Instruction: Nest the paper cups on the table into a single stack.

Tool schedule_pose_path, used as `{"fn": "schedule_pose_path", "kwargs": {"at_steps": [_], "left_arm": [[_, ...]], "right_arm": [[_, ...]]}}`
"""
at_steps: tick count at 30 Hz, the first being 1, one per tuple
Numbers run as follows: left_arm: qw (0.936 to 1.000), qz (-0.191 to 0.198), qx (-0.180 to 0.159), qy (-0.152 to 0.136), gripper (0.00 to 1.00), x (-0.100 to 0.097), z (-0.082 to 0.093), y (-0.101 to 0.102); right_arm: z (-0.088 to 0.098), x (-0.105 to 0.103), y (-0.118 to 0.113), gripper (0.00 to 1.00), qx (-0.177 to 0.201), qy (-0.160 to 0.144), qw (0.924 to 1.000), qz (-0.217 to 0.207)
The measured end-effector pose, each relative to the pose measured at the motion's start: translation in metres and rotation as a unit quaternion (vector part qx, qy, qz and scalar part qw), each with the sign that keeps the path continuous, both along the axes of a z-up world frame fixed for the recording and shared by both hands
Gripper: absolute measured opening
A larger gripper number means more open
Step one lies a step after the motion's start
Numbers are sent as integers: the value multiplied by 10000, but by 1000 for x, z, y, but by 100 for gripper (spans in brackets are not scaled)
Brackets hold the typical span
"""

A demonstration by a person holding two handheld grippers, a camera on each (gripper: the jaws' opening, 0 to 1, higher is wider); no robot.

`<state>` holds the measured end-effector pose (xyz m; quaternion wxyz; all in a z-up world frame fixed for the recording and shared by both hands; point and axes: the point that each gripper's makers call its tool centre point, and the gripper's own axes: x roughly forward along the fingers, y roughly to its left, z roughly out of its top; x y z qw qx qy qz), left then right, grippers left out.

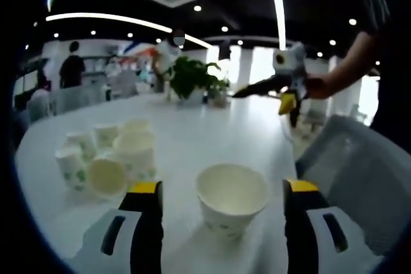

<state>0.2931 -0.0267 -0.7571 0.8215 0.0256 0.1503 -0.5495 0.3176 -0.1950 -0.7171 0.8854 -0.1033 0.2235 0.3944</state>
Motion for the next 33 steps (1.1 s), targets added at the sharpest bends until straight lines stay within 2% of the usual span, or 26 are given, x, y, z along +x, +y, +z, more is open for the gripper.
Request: {"fn": "schedule_pose_path", "kwargs": {"at_steps": [12, 18, 22, 24, 26, 33], "left_arm": [[9994, 333, -30, -129, 79, 16, 16, 25], [9988, 490, -59, -47, 86, 22, 20, 34], [9983, 566, -49, -96, 90, 24, 24, 41], [9973, 728, -56, -11, 92, 28, 27, 48], [9963, 834, -175, -86, 94, 34, 32, 54], [9933, 1139, -108, -146, 98, 42, 39, 74]], "right_arm": [[-4, 2, 4, 99, -73, 25, 10000, 6], [-4, 5, 2, 100, -91, 29, 9999, -62], [-4, 5, 3, 100, -100, 17, 9999, -45], [-3, 5, 4, 100, -106, 0, 9999, -33], [-3, 6, 5, 100, -85, -8, 10000, -34], [0, 7, 7, 100, -33, -53, 10000, -58]]}}
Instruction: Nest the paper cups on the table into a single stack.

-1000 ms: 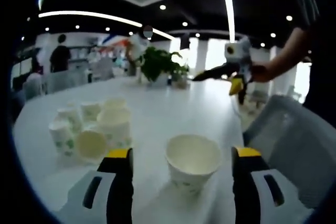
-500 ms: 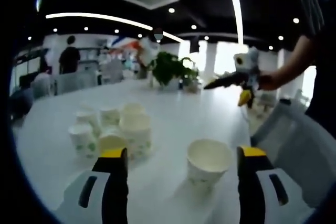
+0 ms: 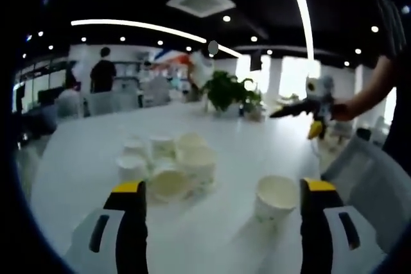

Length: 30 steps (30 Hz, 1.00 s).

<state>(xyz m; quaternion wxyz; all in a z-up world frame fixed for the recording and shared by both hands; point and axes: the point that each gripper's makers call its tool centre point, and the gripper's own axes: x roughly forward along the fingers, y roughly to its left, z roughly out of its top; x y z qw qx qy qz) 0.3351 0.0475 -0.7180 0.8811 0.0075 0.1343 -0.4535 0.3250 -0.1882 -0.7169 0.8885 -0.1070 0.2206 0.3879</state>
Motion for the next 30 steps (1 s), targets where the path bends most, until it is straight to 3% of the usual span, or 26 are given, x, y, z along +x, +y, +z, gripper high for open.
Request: {"fn": "schedule_pose_path", "kwargs": {"at_steps": [6, 18, 30], "left_arm": [[9995, 239, 3, -206, 98, 4, 8, 14], [9972, 720, 75, -199, 98, 5, 5, 44], [9965, 793, 82, -244, 98, 6, 5, 55]], "right_arm": [[-1, -1, 2, 100, 30, 12, 10000, 9], [0, -1, 5, 100, 68, -4, 10000, 2], [-3, -4, 6, 100, 60, 46, 10000, -2]]}}
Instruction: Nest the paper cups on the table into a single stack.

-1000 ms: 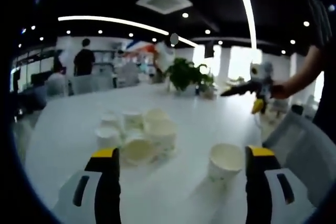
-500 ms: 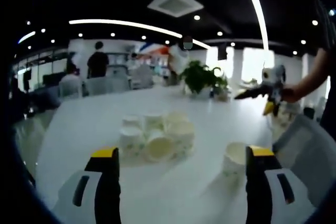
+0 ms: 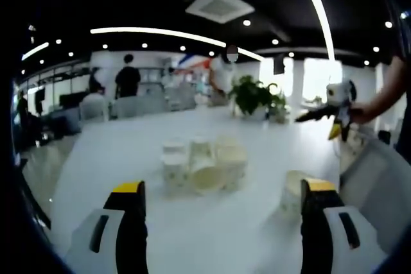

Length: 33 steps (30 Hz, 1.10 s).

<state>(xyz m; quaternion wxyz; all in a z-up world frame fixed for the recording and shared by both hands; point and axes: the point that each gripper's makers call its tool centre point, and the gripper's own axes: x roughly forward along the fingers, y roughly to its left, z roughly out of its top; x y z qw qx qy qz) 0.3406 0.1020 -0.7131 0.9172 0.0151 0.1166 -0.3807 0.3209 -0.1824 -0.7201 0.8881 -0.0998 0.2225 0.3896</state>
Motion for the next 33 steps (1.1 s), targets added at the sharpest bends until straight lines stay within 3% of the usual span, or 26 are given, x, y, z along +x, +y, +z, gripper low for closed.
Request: {"fn": "schedule_pose_path", "kwargs": {"at_steps": [3, 16, 26, 33], "left_arm": [[9999, 65, 18, 122, 98, 0, -6, 7], [9999, 29, 30, 99, 98, 6, -7, 18], [9999, -2, -1, 116, 98, 8, -11, 18], [9999, -16, 7, 149, 98, 6, -15, 18]], "right_arm": [[-1, 0, 0, 100, 4, 16, 10000, -3], [-5, 11, 4, 100, -32, 47, 10000, 24], [-5, 34, 8, 100, -101, 7, 9999, 70], [0, 55, 25, 100, -91, -48, 9996, 245]]}}
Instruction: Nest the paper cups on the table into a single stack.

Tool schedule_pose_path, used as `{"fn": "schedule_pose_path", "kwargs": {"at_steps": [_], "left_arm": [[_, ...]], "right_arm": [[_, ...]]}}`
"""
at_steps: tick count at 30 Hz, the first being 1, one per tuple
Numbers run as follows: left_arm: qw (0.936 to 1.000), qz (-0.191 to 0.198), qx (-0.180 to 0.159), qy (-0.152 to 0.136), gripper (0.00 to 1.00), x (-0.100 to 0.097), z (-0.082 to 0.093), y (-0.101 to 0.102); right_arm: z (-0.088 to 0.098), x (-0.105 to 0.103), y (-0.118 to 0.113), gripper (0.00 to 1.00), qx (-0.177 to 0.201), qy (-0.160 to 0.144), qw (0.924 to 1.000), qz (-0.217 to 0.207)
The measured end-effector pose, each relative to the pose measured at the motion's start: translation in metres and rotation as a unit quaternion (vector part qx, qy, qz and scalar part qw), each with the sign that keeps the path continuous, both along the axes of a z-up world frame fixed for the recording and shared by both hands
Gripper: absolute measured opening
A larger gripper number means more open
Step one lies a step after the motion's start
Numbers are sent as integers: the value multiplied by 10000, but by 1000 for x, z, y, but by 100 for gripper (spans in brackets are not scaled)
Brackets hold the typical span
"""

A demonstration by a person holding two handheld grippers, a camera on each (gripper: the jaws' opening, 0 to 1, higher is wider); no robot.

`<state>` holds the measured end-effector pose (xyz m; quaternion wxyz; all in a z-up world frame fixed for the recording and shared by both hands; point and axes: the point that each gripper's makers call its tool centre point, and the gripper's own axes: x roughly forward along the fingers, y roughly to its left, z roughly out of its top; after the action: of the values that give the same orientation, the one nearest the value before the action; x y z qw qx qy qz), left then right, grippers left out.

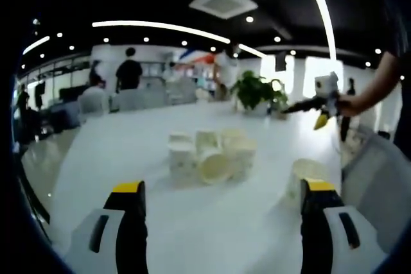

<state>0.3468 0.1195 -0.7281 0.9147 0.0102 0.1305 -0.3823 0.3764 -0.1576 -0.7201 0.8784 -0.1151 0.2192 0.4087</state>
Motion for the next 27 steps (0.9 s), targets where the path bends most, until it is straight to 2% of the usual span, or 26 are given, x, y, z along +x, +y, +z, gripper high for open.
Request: {"fn": "schedule_pose_path", "kwargs": {"at_steps": [12, 27], "left_arm": [[10000, 45, -4, 39, 98, 5, -5, -3], [9999, 100, -24, 34, 98, 5, -8, -4]], "right_arm": [[0, 31, 34, 99, 110, 21, 9995, 295], [-18, 30, 73, 96, 243, 278, 9976, 590]]}}
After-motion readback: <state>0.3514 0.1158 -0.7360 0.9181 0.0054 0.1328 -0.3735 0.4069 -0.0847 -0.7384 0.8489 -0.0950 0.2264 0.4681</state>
